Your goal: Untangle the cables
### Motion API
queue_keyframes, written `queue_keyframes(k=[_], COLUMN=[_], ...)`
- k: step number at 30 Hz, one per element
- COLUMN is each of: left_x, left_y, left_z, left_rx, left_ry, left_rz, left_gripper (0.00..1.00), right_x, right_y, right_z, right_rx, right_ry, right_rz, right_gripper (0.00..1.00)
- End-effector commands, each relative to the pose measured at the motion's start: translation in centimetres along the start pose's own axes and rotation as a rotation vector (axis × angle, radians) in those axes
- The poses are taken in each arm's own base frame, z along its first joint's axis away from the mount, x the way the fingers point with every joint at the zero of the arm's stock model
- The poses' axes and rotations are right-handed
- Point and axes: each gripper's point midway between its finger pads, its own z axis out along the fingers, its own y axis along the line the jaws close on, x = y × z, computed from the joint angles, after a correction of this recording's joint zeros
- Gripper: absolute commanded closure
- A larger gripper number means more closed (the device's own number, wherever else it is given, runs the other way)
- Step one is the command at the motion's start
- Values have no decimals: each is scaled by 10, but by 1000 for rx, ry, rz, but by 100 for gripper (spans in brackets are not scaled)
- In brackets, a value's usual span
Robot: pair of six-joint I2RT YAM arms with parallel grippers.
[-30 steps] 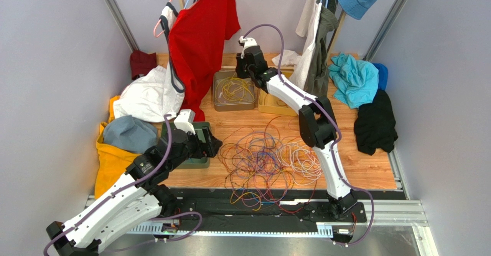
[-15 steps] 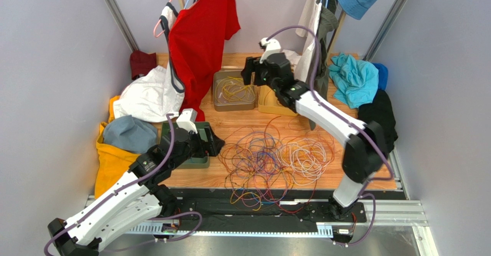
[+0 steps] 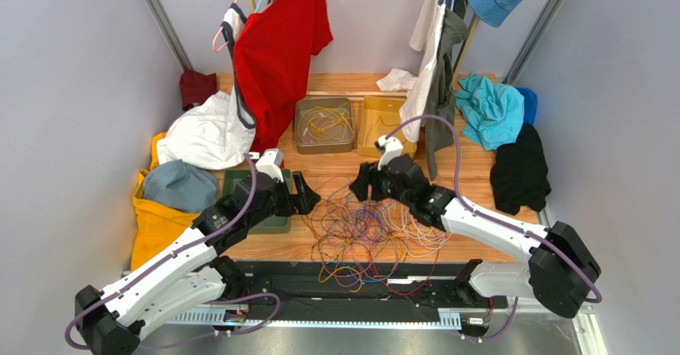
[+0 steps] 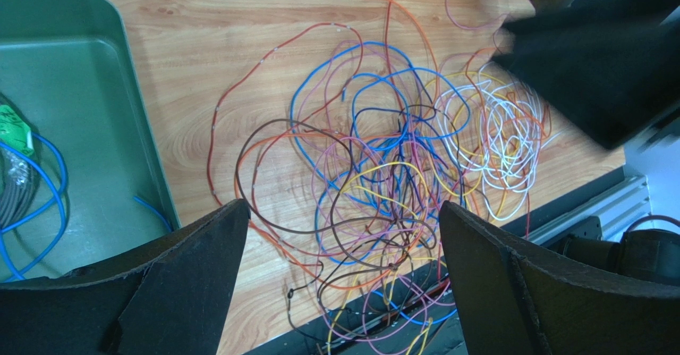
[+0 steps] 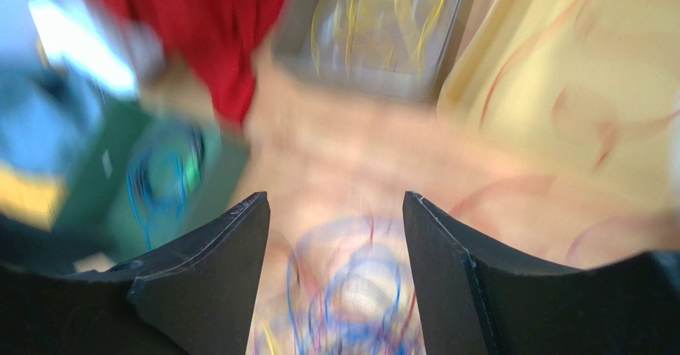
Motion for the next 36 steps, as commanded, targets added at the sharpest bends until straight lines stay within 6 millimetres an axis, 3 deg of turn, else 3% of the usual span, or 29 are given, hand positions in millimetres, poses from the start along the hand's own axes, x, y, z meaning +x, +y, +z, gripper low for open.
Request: queue_keyframes(k=[1,7,17,20,21,22,24,25,28,30,31,33,34,36], left_x=[-3,-2,5,6,7,6,5,3,-4,-14,-18,-30,-34,-46], left_y=[-12,-14,-7,-6,-5,-5,-5,-5,-7,-11,-13,-21,-23,-34], left_z=[-1,-5,-6,-6,-6,-6,-7,-8,-11,-14,-16,-20,-20,-23], left_rx=[62,75,64,62,58,57,51,50,53,62,64,79,83,114], left_ry=[-19,-18,-9,-7,-5,-8,-9,-14,-39,-69,-82,-113,-120,-145], left_rz=[-37,-49,-55,-53,-53,-50,-48,-47,-42,-39,-36,-28,-19,-10], left_gripper=[2,2,2,2,2,2,2,2,2,2,2,2,2,1], right_x=[1,40,88,95,92,89,68,59,2,-30,-69,-100,-133,-151], right_y=[56,50,45,46,44,44,45,48,66,70,86,86,97,98], right_z=[-22,-12,11,14,14,12,2,-6,-48,-85,-108,-144,-171,-195], right_rx=[-244,-209,-179,-183,-170,-165,-139,-138,-141,-130,-160,-154,-184,-187], right_ry=[-54,49,176,201,192,180,107,77,-70,-139,-216,-261,-329,-347], right_rz=[34,-16,-31,-36,-35,-34,-35,-44,-92,-122,-118,-165,-157,-189], right_gripper=[34,35,42,56,75,85,100,100,100,100,100,100,100,100])
